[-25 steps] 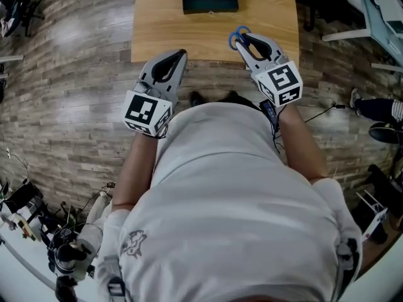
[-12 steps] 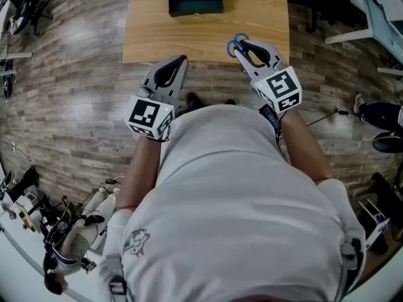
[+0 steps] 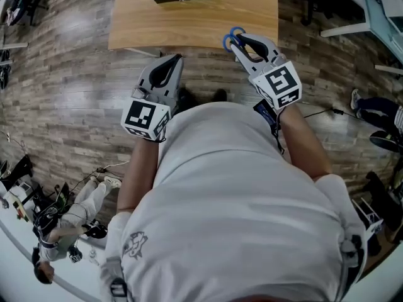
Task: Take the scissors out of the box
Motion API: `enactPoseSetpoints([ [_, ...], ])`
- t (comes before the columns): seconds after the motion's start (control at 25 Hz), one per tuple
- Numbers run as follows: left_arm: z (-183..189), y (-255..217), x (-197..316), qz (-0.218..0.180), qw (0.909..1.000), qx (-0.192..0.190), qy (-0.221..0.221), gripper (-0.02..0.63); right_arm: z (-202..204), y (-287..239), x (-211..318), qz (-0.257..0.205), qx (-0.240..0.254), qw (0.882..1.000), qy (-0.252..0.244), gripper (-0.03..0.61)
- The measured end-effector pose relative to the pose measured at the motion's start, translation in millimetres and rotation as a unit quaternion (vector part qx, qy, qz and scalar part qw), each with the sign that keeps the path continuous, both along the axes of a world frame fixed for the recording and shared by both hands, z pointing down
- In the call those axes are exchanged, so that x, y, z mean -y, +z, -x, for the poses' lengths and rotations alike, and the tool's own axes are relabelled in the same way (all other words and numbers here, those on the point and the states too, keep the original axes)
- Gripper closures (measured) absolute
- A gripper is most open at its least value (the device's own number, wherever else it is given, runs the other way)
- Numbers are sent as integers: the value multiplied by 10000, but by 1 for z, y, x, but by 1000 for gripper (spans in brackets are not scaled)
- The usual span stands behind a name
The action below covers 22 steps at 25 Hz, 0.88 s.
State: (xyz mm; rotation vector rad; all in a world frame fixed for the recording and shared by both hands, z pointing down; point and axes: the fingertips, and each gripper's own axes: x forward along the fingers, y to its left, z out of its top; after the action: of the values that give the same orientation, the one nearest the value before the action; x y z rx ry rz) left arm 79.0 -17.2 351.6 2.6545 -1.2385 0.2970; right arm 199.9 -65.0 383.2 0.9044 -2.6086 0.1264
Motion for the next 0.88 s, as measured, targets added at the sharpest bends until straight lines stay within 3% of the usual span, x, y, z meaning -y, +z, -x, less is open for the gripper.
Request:
enactPoseSetpoints([
  [0.4,27,-1,-38,23,9999,-74,122,609,18,2,-46,-6,87,9998,198,485],
  [0.88,83,-12,-81,-83,9992,-46,398,609,66,-21,-100,-192,180,9987,443,485],
])
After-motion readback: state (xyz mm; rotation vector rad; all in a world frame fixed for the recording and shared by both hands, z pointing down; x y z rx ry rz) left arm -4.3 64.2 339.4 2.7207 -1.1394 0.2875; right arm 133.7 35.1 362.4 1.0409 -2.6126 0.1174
